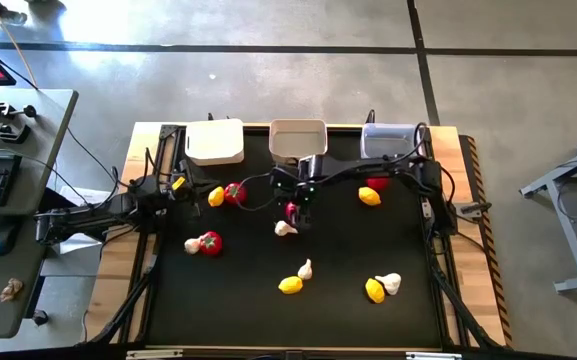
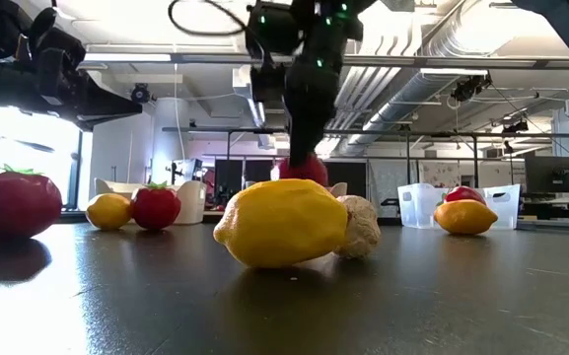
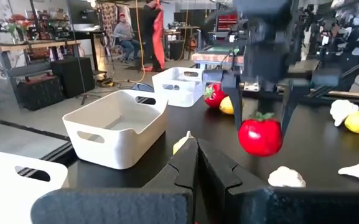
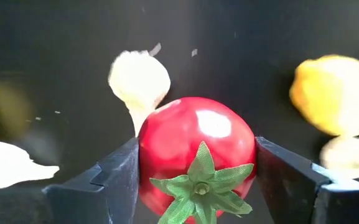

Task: Sort produce into baskets
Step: Put the middle tomato into the gray bin

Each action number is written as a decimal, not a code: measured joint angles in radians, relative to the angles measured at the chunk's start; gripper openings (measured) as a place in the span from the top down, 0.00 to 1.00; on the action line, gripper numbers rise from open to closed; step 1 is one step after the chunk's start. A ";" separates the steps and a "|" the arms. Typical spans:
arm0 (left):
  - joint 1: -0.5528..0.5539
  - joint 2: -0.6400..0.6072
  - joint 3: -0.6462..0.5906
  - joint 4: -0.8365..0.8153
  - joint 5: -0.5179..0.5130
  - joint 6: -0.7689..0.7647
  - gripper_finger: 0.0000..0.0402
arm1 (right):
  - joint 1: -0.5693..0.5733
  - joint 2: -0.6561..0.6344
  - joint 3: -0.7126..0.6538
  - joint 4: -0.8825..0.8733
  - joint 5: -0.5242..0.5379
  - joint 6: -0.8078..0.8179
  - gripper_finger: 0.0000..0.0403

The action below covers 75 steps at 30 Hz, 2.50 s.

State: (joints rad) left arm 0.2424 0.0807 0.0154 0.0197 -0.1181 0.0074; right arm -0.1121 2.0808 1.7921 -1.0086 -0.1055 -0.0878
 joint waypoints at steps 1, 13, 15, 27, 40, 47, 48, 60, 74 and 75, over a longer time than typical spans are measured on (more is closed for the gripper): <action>0.000 0.000 0.000 0.000 0.000 -0.003 1.00 | -0.004 -0.001 0.027 -0.017 0.001 -0.012 0.36; 0.000 0.000 0.000 -0.007 0.035 -0.006 1.00 | -0.193 -0.004 0.279 -0.148 0.211 -0.108 0.37; 0.000 0.000 0.000 -0.007 0.035 -0.006 1.00 | -0.248 -0.004 0.282 -0.122 0.211 -0.137 0.37; 0.000 0.000 0.000 -0.006 0.034 -0.006 1.00 | -0.500 0.078 0.261 -0.010 0.116 -0.284 0.37; 0.000 0.000 0.000 -0.006 0.032 -0.005 1.00 | -0.518 0.183 0.260 -0.018 0.167 -0.317 0.37; 0.000 0.000 0.000 -0.006 0.039 -0.008 1.00 | -0.519 0.232 0.260 -0.011 0.166 -0.324 0.37; 0.000 0.000 0.000 -0.006 0.039 -0.013 1.00 | -0.519 0.240 0.260 -0.012 0.167 -0.325 0.37; 0.000 0.000 0.000 -0.007 0.045 -0.056 1.00 | -0.494 0.256 0.267 -0.013 0.271 -0.313 0.28; -0.001 0.000 0.000 -0.012 0.062 -0.042 1.00 | -0.440 0.252 0.269 -0.083 0.436 -0.320 0.26; -0.001 0.000 0.000 -0.012 0.062 -0.039 1.00 | -0.438 0.250 0.269 -0.082 0.435 -0.315 0.26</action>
State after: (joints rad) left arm 0.2417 0.0807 0.0154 0.0079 -0.0563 -0.0321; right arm -0.5499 2.3306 2.0609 -1.0910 0.3298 -0.4028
